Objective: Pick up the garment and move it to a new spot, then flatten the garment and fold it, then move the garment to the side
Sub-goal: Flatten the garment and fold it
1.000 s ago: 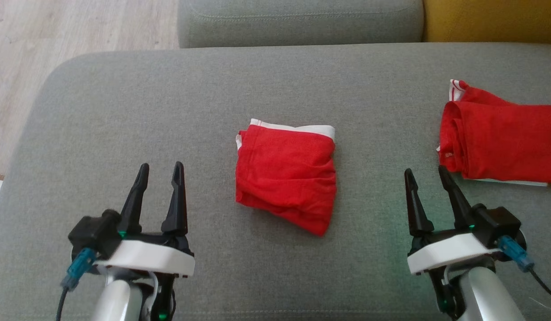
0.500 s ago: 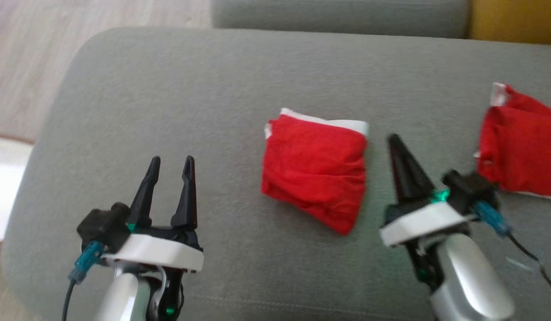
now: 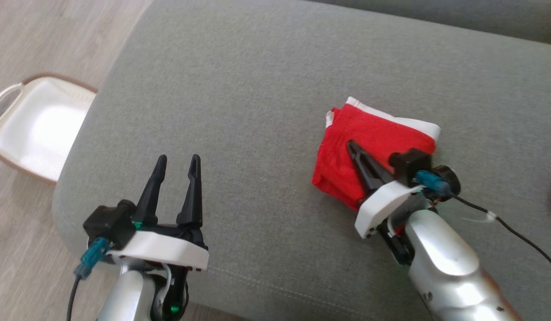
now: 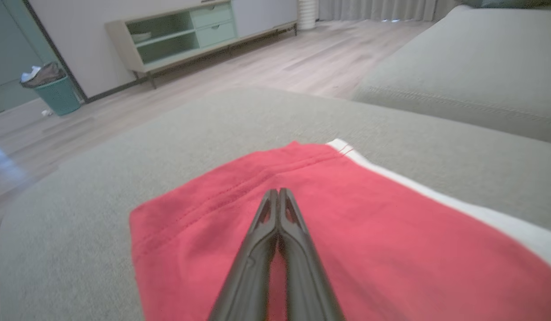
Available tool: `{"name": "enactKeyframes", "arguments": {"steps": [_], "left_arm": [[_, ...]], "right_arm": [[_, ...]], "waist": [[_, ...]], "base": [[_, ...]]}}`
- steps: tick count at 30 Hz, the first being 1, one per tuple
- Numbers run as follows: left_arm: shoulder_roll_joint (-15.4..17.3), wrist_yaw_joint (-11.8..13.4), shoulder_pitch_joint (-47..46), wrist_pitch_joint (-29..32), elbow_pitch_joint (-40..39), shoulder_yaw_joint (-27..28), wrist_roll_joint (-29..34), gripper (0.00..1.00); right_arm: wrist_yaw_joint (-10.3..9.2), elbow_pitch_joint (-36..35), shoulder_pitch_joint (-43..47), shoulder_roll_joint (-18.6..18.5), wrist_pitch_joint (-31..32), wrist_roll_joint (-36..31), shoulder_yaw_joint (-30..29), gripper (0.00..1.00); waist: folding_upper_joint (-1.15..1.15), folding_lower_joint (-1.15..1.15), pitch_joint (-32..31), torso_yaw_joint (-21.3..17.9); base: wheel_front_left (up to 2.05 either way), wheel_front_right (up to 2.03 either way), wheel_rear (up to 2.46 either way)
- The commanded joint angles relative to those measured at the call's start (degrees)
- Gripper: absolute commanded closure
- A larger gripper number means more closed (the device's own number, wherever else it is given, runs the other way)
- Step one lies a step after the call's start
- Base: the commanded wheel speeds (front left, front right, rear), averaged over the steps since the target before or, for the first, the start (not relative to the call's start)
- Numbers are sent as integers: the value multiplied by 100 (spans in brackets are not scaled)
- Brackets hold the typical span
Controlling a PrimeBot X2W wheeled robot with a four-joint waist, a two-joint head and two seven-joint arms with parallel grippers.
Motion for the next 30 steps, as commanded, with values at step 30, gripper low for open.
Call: {"name": "enactKeyframes", "arguments": {"steps": [30], "left_arm": [[23,22,-315,-34,-282,449,125,0]], "right_arm": [[20,14,-300,52,-464,454,-260,100]], "waist": [[0,0,-349,-1127]], "base": [[0,0,0]]}}
